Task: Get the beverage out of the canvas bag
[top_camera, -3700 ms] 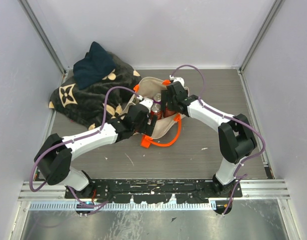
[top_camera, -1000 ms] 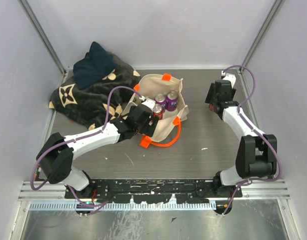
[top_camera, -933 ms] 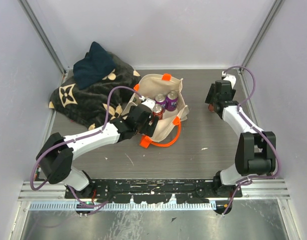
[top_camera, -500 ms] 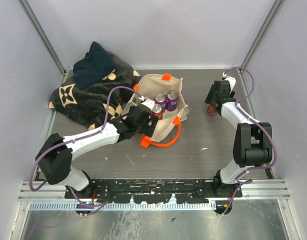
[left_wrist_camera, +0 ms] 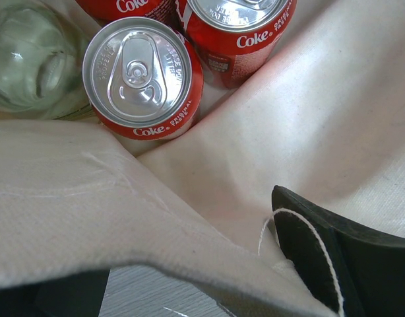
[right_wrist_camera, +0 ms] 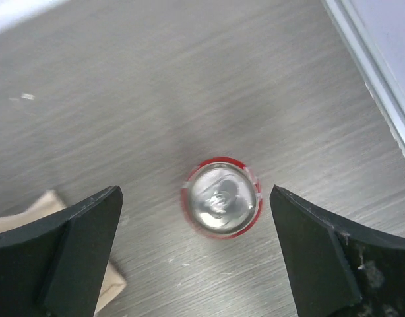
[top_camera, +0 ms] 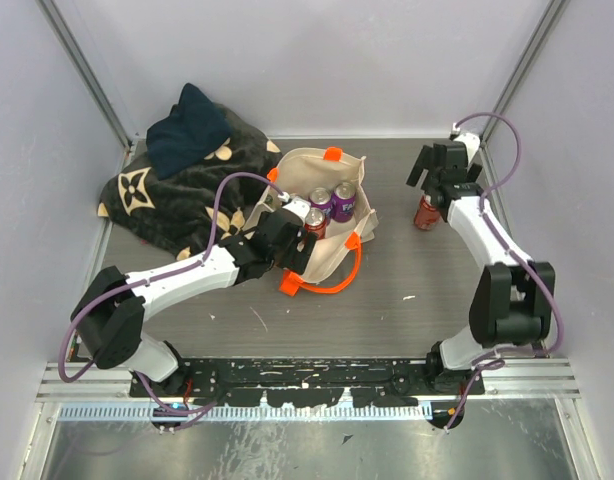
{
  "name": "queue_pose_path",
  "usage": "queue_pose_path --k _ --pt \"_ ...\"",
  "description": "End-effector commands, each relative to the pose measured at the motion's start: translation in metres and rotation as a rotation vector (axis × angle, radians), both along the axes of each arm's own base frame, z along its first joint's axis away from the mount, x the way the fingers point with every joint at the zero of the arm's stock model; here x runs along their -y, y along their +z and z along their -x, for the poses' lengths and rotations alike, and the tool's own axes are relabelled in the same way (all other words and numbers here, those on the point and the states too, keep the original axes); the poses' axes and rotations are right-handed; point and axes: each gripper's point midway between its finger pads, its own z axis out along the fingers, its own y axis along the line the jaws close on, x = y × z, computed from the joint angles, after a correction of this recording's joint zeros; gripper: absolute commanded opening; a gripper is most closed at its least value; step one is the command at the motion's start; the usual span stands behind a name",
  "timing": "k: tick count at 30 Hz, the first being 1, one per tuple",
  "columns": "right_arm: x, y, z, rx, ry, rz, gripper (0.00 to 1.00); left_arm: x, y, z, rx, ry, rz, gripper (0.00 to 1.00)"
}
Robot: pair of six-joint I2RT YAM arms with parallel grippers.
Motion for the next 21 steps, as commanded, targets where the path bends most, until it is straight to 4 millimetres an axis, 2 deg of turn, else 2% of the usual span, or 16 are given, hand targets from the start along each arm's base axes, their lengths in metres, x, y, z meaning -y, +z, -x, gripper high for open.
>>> queue_pose_path --k 1,5,8,10,12,15,21 --pt "-0.043 0.140 0.007 0.313 0.123 0.011 1.00 0.001 0.007 -0.001 0.026 -0.010 0.003 0.98" --pt "-0.111 0.190 0.026 0.399 0.312 0.002 0.94 0.000 0.007 -0.001 0.026 -0.009 0.001 0.98" --pt "-0.159 0.211 0.040 0.431 0.442 -0.029 0.85 -0.002 0.008 0.000 0.032 -0.002 0.003 0.98" --pt "-0.188 0.216 0.049 0.430 0.527 -0.050 0.81 -0.004 0.010 0.000 0.040 0.010 0.013 0.98" --pt "-0.215 0.216 0.056 0.414 0.612 -0.076 0.76 -0.006 0.013 0.001 0.052 0.018 0.031 0.98" --pt "-0.242 0.203 0.061 0.372 0.699 -0.107 0.74 -0.009 0.016 0.002 0.069 0.036 0.055 0.98" --pt "-0.273 0.150 0.062 0.232 0.799 -0.101 0.75 -0.017 0.027 0.003 0.118 0.084 0.112 0.98"
